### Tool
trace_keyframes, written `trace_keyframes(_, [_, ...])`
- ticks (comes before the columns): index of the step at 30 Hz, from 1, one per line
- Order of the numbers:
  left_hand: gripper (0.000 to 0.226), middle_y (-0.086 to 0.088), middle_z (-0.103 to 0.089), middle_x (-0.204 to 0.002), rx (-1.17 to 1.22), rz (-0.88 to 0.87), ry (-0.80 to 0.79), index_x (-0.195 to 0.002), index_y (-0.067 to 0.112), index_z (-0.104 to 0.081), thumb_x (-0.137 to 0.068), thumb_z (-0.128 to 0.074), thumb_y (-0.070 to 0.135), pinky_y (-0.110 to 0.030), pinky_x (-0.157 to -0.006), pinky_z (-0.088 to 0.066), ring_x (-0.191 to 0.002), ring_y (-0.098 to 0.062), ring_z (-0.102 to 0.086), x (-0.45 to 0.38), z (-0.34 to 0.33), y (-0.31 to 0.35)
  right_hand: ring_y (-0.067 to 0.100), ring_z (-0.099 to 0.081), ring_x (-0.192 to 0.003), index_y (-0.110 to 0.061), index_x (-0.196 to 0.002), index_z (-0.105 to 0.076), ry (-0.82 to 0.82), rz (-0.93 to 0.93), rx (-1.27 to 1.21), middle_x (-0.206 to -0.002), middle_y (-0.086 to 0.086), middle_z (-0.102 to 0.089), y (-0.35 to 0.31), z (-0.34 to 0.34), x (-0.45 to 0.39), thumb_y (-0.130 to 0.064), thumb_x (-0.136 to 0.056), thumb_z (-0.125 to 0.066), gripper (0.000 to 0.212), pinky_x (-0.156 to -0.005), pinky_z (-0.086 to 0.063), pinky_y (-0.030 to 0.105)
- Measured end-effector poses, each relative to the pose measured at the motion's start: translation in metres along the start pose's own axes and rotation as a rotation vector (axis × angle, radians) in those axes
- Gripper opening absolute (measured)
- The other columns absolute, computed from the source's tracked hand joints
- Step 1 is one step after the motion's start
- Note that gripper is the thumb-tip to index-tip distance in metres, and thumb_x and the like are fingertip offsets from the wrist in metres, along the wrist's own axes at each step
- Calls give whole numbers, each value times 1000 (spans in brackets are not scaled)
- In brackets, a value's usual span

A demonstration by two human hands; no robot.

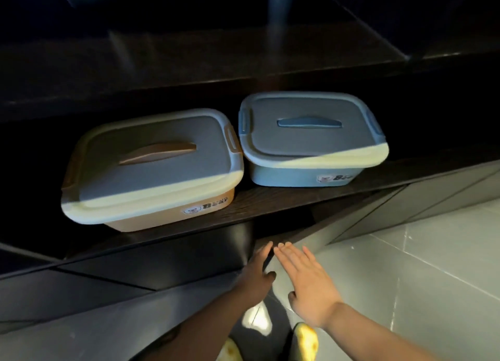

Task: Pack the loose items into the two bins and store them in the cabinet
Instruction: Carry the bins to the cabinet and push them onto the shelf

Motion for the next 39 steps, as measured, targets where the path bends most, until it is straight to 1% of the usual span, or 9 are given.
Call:
trace_keyframes(4, [51, 11, -58, -126, -1, -48, 17, -133, 28, -49, -87, -53, 7, -12, -93, -36, -119, -8, -53, 14, -27, 3, 12, 5, -148, -22, -154, -8, 11, 15, -46, -161, -6, -2, 7, -4, 37, -15, -87, -50, 80, -112, 17, 21])
trace_keyframes(7, [33, 12, -66, -110, -32, -56, -6, -118, 38, -59, -88, -56, 24, -17, -88, -45, -105, -7, -60, 25, -46, 1, 22, -40, -132, -21, -135, -50, 98, 62, -123, -141, -2, -48, 21, 2, 54, -17, -87, -54, 49, -114, -28, 29])
trace_keyframes(9, [19, 9, -70, -95, -26, -66, 36, -98, 43, -63, -85, -53, 33, -30, -83, -49, -92, -10, -63, 34, -63, 3, 24, -56, -103, -24, -110, -66, 186, 69, -120, -109, -2, -63, 33, 4, 61, -26, -86, -57, 25, -89, -50, 39])
trace_keyframes(13, [18, 8, -69, -97, 92, 32, 164, -104, 28, -69, -92, -55, 31, -21, -77, -44, -92, -10, -62, 57, -98, 9, 21, -49, -111, -28, -109, -68, 206, -43, -141, -113, -3, -58, 55, -2, 84, -46, -88, -49, 33, -95, -37, 34])
trace_keyframes(18, [15, 2, -66, -72, 229, 138, 66, -75, 22, -71, -87, -61, 26, -24, -61, -49, -72, -19, -61, 78, -163, 22, 13, -41, -118, -27, -98, -64, 209, -54, -181, -115, -10, -54, 91, -20, 127, -39, -93, -50, 19, -100, -26, 27])
trace_keyframes(23, [27, 13, -66, -102, 241, 79, 100, -113, 21, -68, -87, -64, 30, -1, -73, -42, -90, 2, -60, 100, -230, 45, 13, -41, -119, -26, -96, -66, 235, -65, -128, -113, -12, -54, 132, -26, 181, -36, -91, -56, 15, -95, -25, 25])
trace_keyframes(28, [34, 5, -65, -112, 160, 2, -15, -120, 20, -61, -88, -64, 28, -2, -71, -42, -86, -1, -60, 97, -292, 84, 12, -32, -136, -29, -120, -63, 212, -225, -208, -145, -10, -39, 181, -29, 239, -35, -90, -61, 31, -104, -34, 32])
trace_keyframes(32, [55, 8, -57, -108, 124, -20, -48, -129, 26, -51, -78, -63, 41, 1, -60, -36, -70, 7, -54, 89, -340, 124, 14, -54, -118, -34, -128, -54, 140, -368, -259, -150, -16, -30, 217, -26, 277, -31, -94, -54, 34, -88, -49, 33])
trace_keyframes(39, [63, 8, -52, -127, -10, -157, -225, -143, 31, -35, -87, -63, 28, -17, -77, -41, -84, -9, -60, 58, -400, 184, 24, -54, -122, -21, -132, -54, 129, -474, -180, -150, -3, -39, 293, -9, 316, -3, -91, -49, 45, -97, -44, 34])
Point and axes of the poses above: each hand's wrist, its own x-axis away from the middle knuckle, its own z-axis out of the back of the hand, y = z × x, the point moved 3 cm from there along -x, towards the middle knuckle
